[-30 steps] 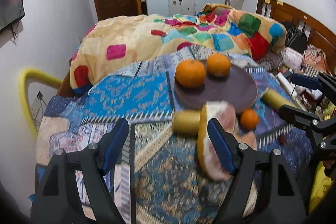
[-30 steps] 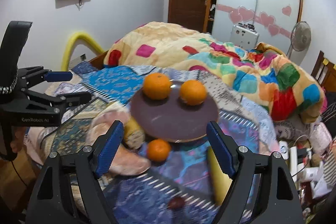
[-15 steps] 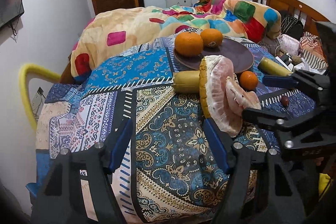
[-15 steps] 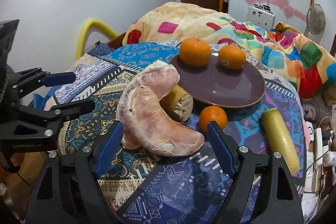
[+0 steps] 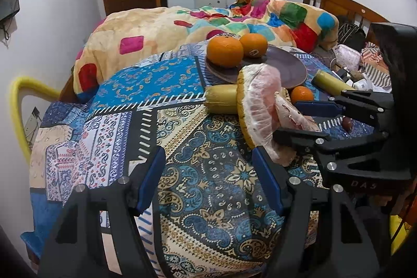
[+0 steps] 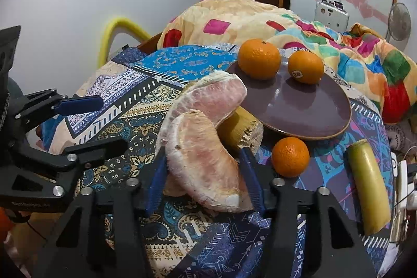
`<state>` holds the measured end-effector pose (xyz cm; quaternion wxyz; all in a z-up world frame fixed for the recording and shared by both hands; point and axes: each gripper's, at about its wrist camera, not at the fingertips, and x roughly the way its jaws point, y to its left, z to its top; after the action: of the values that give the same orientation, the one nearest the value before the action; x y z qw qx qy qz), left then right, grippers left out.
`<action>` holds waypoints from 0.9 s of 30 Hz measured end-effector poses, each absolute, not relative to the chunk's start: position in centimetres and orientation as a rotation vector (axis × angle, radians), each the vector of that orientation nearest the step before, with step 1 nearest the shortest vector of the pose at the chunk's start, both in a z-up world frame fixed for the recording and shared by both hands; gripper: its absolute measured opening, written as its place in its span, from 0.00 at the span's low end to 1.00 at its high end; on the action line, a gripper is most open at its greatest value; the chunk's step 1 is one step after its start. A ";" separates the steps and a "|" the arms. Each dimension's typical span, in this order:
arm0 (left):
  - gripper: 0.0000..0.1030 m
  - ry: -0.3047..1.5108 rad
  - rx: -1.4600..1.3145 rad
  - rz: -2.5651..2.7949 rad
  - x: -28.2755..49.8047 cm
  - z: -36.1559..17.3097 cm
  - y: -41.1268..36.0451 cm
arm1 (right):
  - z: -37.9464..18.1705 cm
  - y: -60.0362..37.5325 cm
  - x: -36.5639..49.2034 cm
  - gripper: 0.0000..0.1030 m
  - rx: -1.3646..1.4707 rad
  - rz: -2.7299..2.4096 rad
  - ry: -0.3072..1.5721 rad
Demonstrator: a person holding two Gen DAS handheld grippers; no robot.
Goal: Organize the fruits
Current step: 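Grasp a pink pomelo segment with the right gripper while the left gripper grasps another segment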
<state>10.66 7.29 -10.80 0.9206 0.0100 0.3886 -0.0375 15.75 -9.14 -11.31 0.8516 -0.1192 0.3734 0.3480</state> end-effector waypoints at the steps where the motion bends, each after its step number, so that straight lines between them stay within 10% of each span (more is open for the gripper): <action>1: 0.68 0.798 0.017 -0.085 10.8 -10.8 7.3 | -11.1 -9.1 15.4 0.42 -0.266 0.723 0.777; 27: 0.92 0.868 -0.013 -0.085 14.7 -12.3 3.6 | -6.1 -14.9 15.9 0.20 -0.179 0.748 0.693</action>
<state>14.70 3.64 -12.26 0.9063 -0.0062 0.4206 -0.0411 15.88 -14.94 -6.11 0.8691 -0.0857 0.3312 0.3573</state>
